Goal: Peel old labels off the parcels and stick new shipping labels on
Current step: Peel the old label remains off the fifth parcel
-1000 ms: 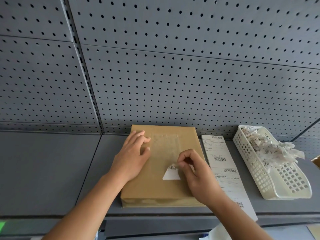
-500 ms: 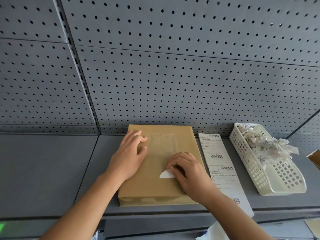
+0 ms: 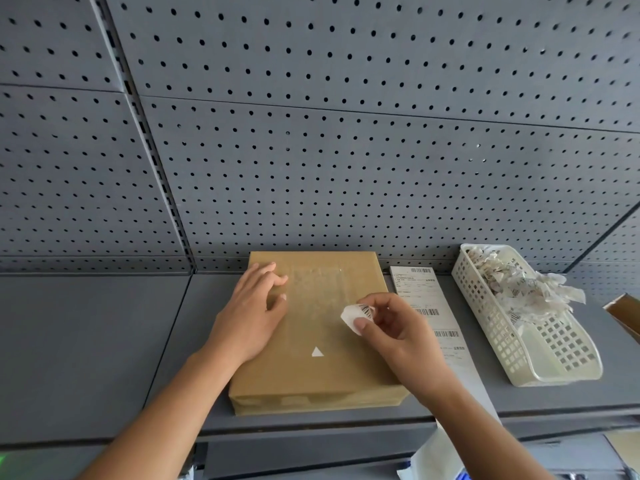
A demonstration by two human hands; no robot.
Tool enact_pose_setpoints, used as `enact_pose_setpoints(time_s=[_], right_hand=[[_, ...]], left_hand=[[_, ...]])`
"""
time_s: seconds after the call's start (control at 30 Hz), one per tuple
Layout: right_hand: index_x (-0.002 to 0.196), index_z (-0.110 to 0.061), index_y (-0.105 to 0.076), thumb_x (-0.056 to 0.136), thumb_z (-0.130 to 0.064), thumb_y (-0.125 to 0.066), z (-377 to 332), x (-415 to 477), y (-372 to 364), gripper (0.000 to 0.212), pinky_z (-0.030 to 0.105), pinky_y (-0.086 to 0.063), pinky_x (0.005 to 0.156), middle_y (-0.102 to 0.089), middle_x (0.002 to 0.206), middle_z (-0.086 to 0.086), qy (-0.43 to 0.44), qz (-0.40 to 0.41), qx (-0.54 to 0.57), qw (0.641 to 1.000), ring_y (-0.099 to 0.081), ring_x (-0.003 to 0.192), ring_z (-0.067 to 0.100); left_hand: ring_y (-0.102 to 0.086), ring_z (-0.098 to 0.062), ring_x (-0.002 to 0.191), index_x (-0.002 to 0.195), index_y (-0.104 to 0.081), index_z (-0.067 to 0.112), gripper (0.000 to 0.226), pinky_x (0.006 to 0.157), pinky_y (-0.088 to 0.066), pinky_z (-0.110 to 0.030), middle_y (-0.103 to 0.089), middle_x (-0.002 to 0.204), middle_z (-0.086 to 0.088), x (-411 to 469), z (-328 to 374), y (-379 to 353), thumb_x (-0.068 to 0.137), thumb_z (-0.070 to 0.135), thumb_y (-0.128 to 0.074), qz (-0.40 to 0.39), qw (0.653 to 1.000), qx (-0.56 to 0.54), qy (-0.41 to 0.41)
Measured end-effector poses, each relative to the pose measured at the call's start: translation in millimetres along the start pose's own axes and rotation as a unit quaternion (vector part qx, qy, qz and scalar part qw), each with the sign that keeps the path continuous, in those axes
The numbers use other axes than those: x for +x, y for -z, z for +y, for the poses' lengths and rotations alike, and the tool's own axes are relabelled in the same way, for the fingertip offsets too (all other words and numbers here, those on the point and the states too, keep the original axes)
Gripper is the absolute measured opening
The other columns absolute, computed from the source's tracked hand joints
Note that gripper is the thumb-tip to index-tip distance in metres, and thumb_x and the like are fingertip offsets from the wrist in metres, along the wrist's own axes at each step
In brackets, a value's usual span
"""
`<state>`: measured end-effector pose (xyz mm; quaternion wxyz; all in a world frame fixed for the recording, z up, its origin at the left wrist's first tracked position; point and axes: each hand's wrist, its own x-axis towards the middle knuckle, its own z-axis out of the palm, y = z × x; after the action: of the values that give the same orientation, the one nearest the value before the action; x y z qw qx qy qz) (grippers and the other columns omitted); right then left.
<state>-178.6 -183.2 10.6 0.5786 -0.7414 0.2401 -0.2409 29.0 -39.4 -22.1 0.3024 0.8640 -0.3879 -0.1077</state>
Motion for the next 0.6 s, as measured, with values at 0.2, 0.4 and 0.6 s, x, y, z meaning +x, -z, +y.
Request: enact_pose_setpoints(time_s=[0.2, 0.4, 0.6], right_hand=[[0.096, -0.018, -0.064, 0.088, -0.006, -0.072, 2, 1, 5, 0.017, 0.028, -0.048, 0.072, -0.061, 0.082, -0.009, -0.008, 0.008, -0.012, 1.0, -0.058, 0.077, 0.011], [0.091, -0.013, -0.063, 0.09, -0.01, -0.072, -7, 0, 19, 0.009, 0.035, -0.051, 0.075, -0.068, 0.088, 0.004, 0.013, 0.046, -0.004, 0.999, -0.061, 0.077, 0.015], [0.091, -0.014, -0.062, 0.097, -0.006, -0.06, -10, -2, 48, 0.01, 0.028, -0.049, 0.062, -0.065, 0.073, 0.002, 0.017, 0.104, -0.005, 0.994, -0.058, 0.061, 0.015]], left_hand=[[0.002, 0.009, 0.15, 0.137, -0.047, 0.041, 0.034, 0.115, -0.034, -0.052, -0.018, 0.161, 0.03, 0, -1, -1, 0.104, 0.043, -0.04, 0.0, 1.0, -0.005, 0.002], [0.001, 0.008, 0.15, 0.137, -0.048, 0.04, 0.033, 0.113, -0.034, -0.049, -0.019, 0.161, 0.029, 2, -5, -1, 0.104, 0.041, -0.042, 0.005, 1.0, -0.004, -0.001], [-0.001, 0.006, 0.151, 0.137, -0.048, 0.04, 0.035, 0.119, -0.027, -0.049, -0.02, 0.16, 0.028, 4, -12, -3, 0.103, 0.043, -0.042, 0.009, 1.0, -0.006, -0.017]])
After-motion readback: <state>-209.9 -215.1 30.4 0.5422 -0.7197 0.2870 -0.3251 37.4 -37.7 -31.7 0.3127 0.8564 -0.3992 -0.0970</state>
